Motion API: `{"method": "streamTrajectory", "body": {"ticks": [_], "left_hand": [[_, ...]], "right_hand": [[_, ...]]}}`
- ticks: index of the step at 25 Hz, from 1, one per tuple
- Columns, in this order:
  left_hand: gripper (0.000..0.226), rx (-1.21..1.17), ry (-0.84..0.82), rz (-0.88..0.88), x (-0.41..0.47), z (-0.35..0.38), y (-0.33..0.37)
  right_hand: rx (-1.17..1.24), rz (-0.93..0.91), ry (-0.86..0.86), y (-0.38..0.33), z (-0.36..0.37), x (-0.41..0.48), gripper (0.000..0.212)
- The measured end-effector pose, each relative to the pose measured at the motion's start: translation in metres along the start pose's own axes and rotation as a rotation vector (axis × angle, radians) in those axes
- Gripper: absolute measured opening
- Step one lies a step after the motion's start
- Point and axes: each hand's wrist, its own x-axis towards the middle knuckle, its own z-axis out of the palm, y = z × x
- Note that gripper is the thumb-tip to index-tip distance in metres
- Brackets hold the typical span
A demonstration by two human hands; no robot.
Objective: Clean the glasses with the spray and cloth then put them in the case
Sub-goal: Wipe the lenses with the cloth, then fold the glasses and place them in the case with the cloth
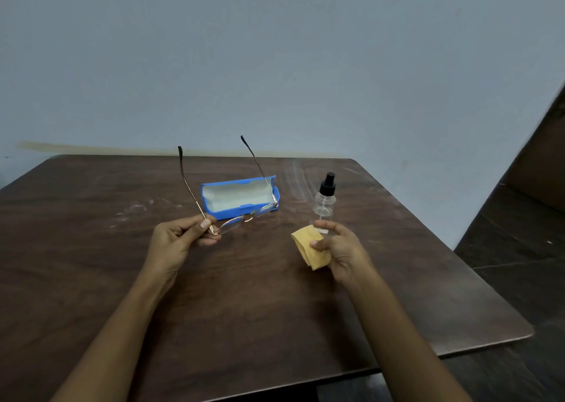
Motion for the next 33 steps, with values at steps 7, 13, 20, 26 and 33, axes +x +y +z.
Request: {"method": "streamTrajectory", "body": {"ticks": [7, 13, 20, 26, 33], "left_hand": [[0.024, 0.105, -0.012, 0.031, -0.001, 0.002, -0.004], [0.025, 0.165, 0.007, 0.038, -0.002, 0.003, -0.006], [0.021, 0.281, 0.055, 0.086, -0.003, 0.007, -0.013], [0.019, 0.322, 0.074, 0.114, -0.003, 0.009, -0.015], [0.018, 0.31, 0.07, 0.118, -0.004, 0.008, -0.017]], "right_hand": [[-0.162, -0.098, 0.083, 0.011, 0.0, 0.005, 0.028], [-0.553, -0.201, 0.195, 0.015, -0.004, 0.009, 0.035], [-0.844, -0.278, 0.237, 0.019, -0.007, 0.014, 0.038], [-0.965, -0.623, 0.307, 0.021, -0.003, 0.01, 0.02], [-0.546, -0.685, -0.02, 0.018, 0.034, 0.016, 0.029]]}}
